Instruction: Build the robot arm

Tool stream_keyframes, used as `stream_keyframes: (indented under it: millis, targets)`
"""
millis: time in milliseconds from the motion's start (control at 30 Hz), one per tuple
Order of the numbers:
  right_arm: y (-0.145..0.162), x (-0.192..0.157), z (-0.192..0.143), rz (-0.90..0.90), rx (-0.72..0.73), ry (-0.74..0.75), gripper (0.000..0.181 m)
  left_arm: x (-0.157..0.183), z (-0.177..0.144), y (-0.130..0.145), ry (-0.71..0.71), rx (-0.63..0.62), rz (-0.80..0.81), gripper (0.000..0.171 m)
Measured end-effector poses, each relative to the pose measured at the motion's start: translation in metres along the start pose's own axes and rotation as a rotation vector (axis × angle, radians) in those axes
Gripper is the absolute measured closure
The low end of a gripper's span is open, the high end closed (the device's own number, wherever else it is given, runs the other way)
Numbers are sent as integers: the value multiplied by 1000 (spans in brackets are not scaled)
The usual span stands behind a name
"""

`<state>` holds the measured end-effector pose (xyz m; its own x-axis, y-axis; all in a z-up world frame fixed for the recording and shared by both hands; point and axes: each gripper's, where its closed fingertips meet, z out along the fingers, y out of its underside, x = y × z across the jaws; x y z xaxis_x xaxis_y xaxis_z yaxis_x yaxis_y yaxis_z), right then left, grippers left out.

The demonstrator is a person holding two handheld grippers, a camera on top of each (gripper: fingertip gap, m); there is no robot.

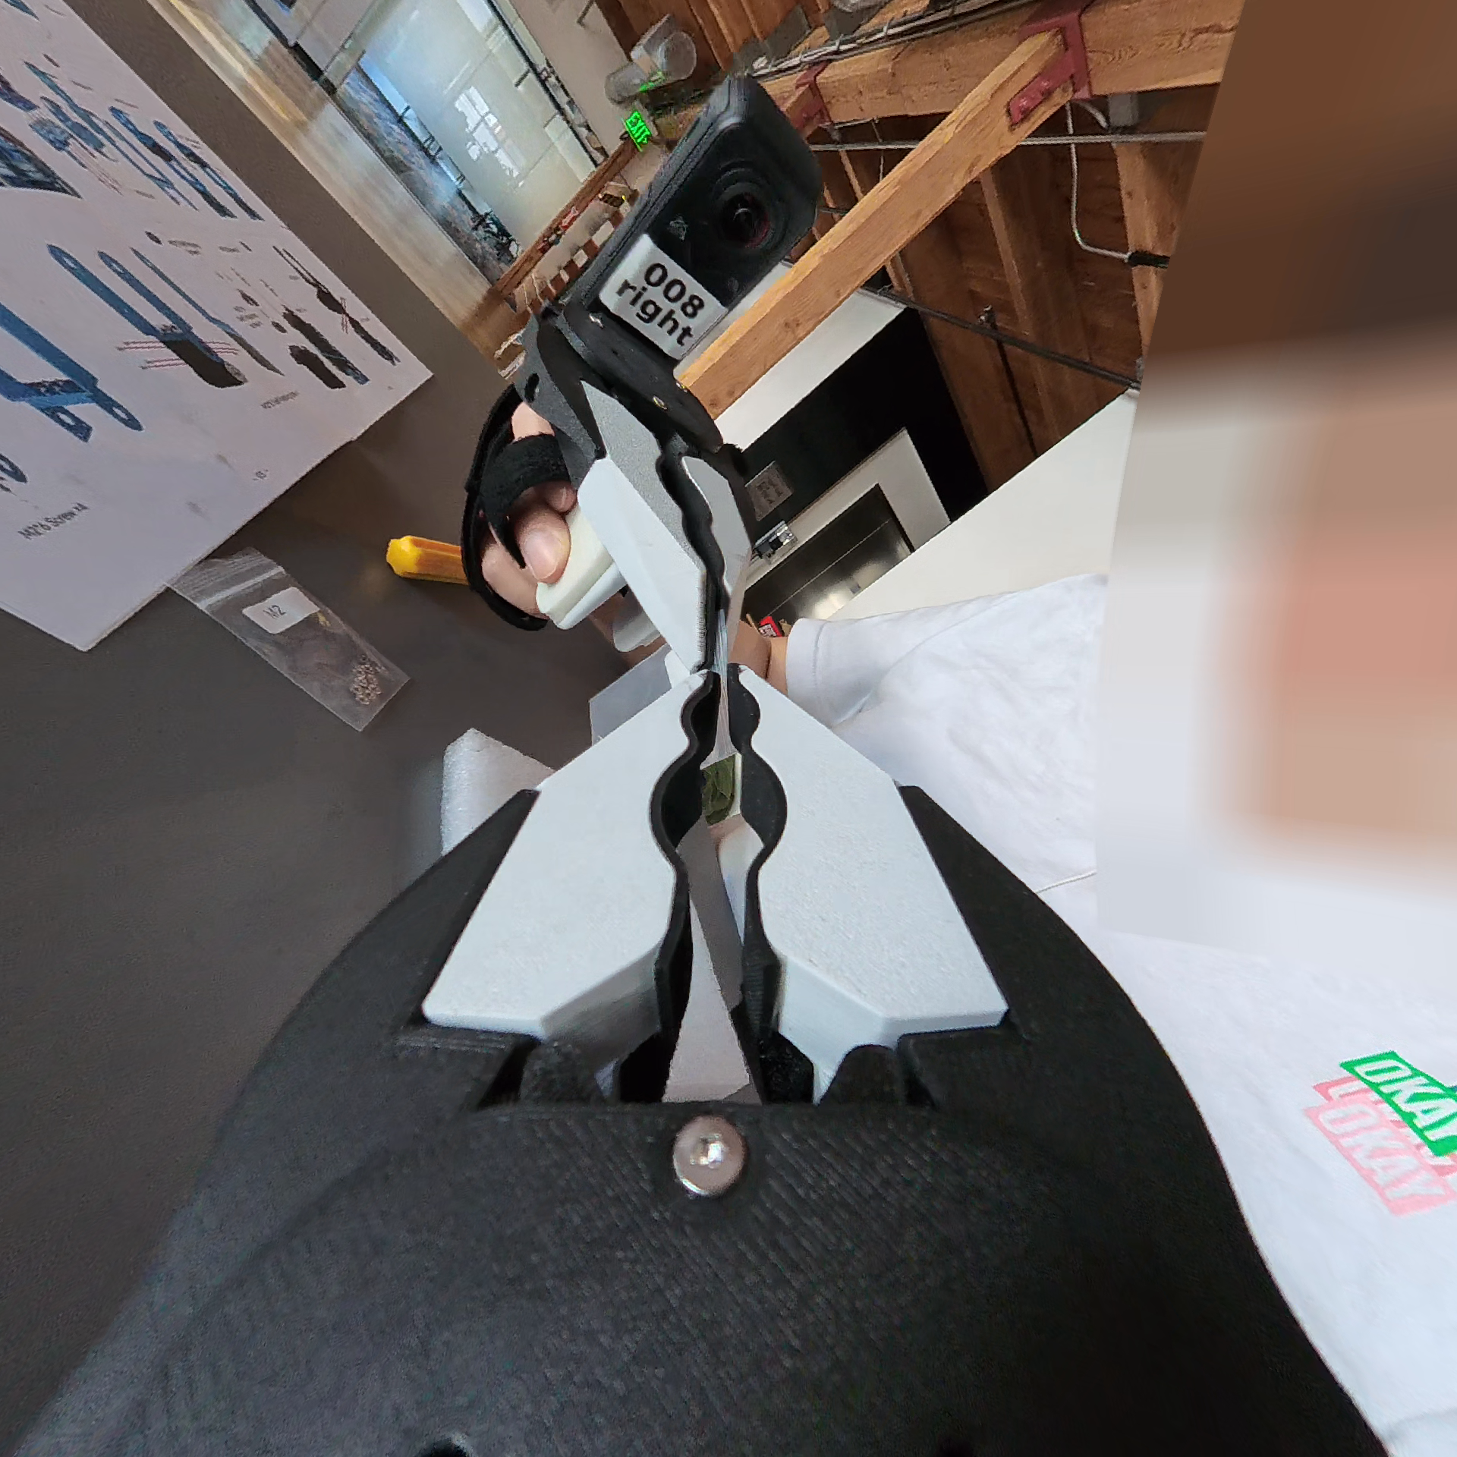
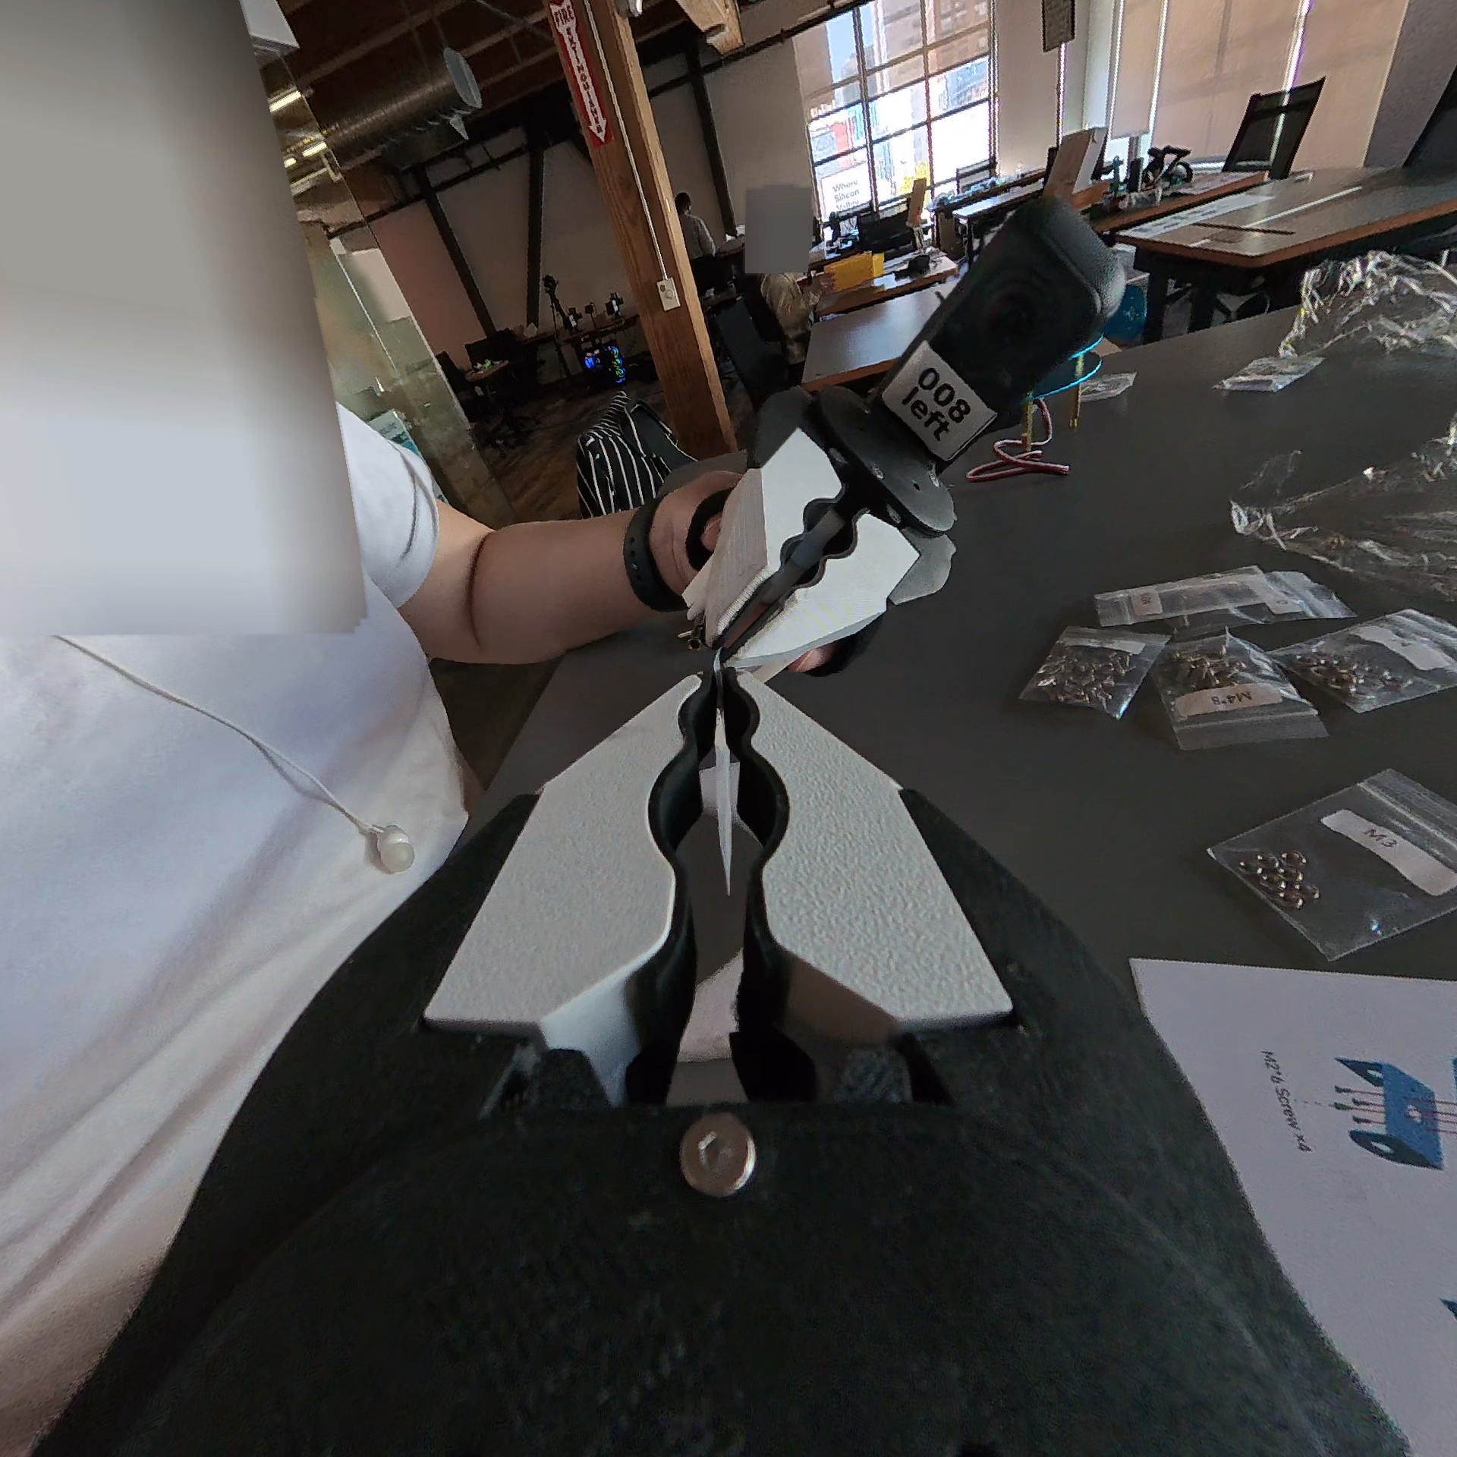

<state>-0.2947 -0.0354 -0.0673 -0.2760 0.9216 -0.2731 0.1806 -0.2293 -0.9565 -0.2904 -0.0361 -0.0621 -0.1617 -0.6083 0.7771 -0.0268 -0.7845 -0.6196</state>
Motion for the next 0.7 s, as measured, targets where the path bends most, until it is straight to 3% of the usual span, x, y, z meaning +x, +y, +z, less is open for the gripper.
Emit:
stream_keyframes:
  millis: [433, 700]
  targets:
    - [-5, 1, -3, 10, 28, 10, 181, 1, 0, -3, -1, 16, 18, 170]
    - [-7, 5, -6, 103, 50, -2, 181, -11, -2, -7, -179, 12, 187, 168]
